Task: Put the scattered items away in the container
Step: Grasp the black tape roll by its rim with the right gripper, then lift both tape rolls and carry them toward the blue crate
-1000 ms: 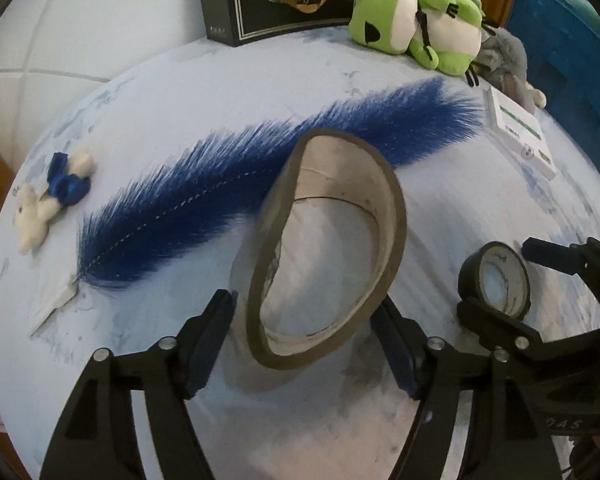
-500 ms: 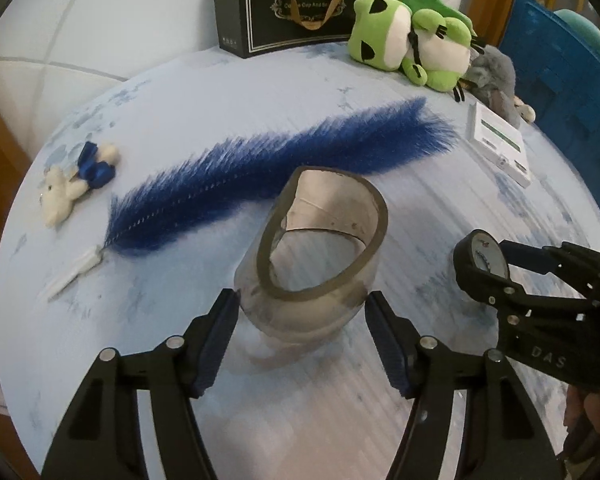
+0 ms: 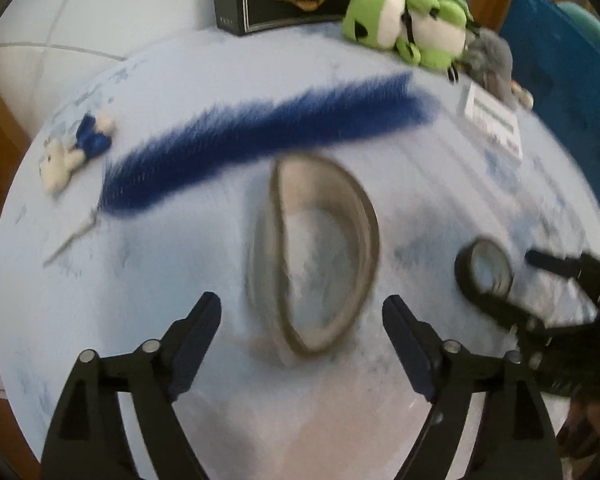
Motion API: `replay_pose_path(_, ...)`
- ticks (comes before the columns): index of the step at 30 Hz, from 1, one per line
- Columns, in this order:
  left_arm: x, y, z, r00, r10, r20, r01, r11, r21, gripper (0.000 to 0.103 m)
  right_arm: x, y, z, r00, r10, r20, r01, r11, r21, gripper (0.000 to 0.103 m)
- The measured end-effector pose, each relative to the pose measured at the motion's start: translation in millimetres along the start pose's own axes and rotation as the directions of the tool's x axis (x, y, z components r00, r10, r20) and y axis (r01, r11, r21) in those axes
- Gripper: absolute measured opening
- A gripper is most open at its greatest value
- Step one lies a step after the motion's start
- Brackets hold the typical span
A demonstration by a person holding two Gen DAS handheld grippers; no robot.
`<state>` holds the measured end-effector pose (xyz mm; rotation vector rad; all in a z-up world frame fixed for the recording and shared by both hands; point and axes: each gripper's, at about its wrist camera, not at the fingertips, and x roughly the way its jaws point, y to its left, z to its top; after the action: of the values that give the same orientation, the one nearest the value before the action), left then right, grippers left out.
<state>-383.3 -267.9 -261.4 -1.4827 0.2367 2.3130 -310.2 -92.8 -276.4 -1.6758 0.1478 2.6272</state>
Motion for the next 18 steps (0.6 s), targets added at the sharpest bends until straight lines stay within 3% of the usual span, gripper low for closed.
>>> replay_pose_path(4, 22.5, -5.2, 8.7, 0.999, 0.032, -0.021, -0.032, 0.999, 0.013, 0.083, 2.5, 0.4, 1.1, 1.000, -0.001, 0.011, 0.001, 1.000, 0.012, 0.087)
replay_pose_path(6, 33.1, -6.8, 4.1, 0.999, 0.037, -0.027, -0.037, 0.999, 0.005, 0.075, 8.0, 4.7, 1.1, 1.000, -0.006, 0.022, 0.006, 1.000, 0.015, 0.087)
replay_pose_path(8, 30.6, -9.2, -1.5, 0.999, 0.052, -0.015, -0.052, 0.999, 0.003, 0.073, 15.8, 10.9, 0.6, 0.999, -0.032, 0.024, 0.032, 0.999, -0.010, 0.082)
replay_pose_path(10, 26.4, -10.4, -7.6, 0.999, 0.048, -0.017, -0.048, 0.999, 0.001, 0.072, 17.8, 17.8, 0.4, 0.997, -0.064, 0.035, 0.065, 0.997, -0.044, 0.056)
replay_pose_path(18, 0.1, -12.8, -27.0, 0.999, 0.041, -0.006, -0.041, 0.999, -0.009, 0.072, -7.1, 17.7, 5.6, 0.997, -0.056, 0.058, 0.057, 0.998, -0.028, 0.056)
